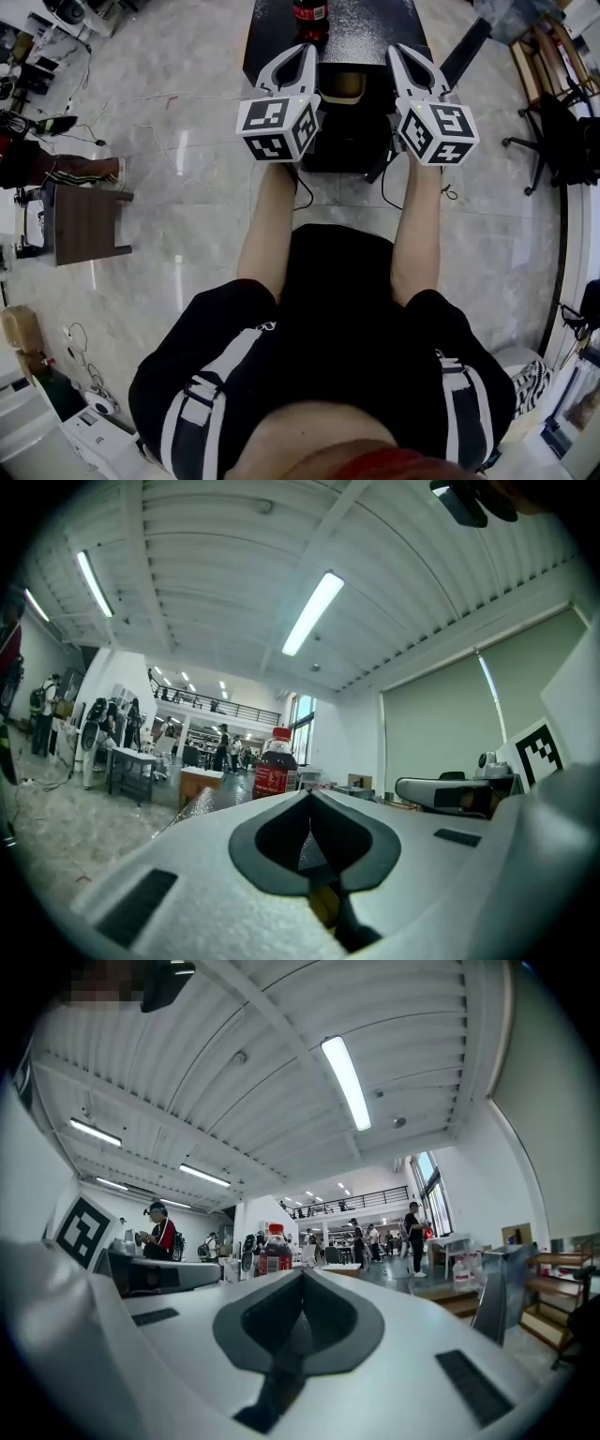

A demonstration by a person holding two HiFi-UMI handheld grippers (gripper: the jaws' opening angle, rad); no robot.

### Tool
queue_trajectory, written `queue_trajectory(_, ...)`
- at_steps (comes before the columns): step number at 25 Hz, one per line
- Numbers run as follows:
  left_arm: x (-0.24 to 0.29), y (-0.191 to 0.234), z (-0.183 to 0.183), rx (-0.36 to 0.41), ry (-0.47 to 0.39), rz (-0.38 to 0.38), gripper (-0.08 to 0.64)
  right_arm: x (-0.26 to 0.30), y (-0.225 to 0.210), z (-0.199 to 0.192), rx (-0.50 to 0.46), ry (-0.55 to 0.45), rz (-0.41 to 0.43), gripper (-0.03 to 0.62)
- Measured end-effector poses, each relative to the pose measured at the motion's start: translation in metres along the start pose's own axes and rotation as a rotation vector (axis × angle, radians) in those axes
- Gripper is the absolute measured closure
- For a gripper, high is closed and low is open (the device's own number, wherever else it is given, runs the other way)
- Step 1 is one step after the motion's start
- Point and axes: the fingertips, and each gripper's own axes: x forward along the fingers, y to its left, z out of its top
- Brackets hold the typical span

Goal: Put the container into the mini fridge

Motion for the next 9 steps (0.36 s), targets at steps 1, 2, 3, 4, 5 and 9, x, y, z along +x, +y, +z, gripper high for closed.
queue_trajectory(1, -0.0002, 0.0011, 0.0, 0.001, 0.001, 0.001, 0.552, 0.0008, 0.0015, 0.0, -0.001, -0.001, 0.004, 0.58)
queue_trajectory(2, -0.0006, 0.0018, 0.0004, 0.001, -0.001, -0.001, 0.552, 0.0013, 0.0033, 0.0001, -0.002, -0.003, 0.01, 0.58)
queue_trajectory(3, -0.001, 0.0022, 0.0012, 0.001, -0.007, -0.004, 0.552, 0.0019, 0.0051, 0.0001, -0.003, -0.005, 0.015, 0.58)
queue_trajectory(4, -0.0013, 0.0023, 0.0021, -0.001, -0.015, -0.009, 0.552, 0.0025, 0.0065, -0.0001, -0.006, -0.005, 0.02, 0.58)
queue_trajectory(5, -0.0014, 0.0023, 0.0027, -0.002, -0.022, -0.013, 0.552, 0.0032, 0.0073, -0.0005, -0.01, -0.005, 0.023, 0.58)
queue_trajectory(9, -0.0005, 0.0025, 0.0014, -0.001, -0.026, -0.018, 0.552, 0.0047, 0.0074, -0.0012, -0.019, -0.007, 0.03, 0.58)
